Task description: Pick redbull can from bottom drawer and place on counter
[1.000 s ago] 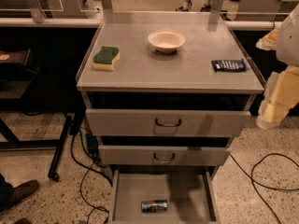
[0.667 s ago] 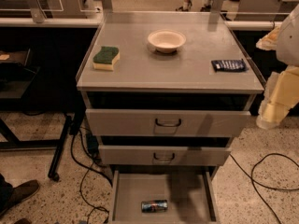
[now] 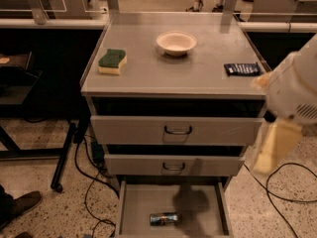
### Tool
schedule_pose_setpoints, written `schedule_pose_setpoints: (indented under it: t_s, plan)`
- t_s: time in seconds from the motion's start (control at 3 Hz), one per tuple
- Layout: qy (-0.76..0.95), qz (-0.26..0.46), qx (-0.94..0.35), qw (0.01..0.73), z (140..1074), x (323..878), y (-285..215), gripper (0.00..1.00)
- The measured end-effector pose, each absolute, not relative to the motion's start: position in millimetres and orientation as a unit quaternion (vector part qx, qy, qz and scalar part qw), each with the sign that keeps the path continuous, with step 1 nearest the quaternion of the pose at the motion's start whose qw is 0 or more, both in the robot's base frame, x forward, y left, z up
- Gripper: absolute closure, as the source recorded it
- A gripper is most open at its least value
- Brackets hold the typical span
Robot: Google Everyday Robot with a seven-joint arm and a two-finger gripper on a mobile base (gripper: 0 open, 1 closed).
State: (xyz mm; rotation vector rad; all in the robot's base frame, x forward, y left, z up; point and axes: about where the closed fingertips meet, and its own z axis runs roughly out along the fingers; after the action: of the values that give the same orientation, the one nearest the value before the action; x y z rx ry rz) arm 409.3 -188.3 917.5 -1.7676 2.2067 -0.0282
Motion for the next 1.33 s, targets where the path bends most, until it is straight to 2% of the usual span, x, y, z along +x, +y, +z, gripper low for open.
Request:
schedule_pose_setpoints:
  t_s: [0.33,0.67,1.0,1.33]
  plan:
    - [0.779,0.058,-0.616,0.104,833,385,-170,0.0]
    - [0.778,0.048,-0.617,0.11,841,386,-172,0.0]
    - [0.781,0.074,-0.61,0.113,818,380,-169,0.0]
    - [0.789,0.109,-0.597,0.089,751,375,-168,0.0]
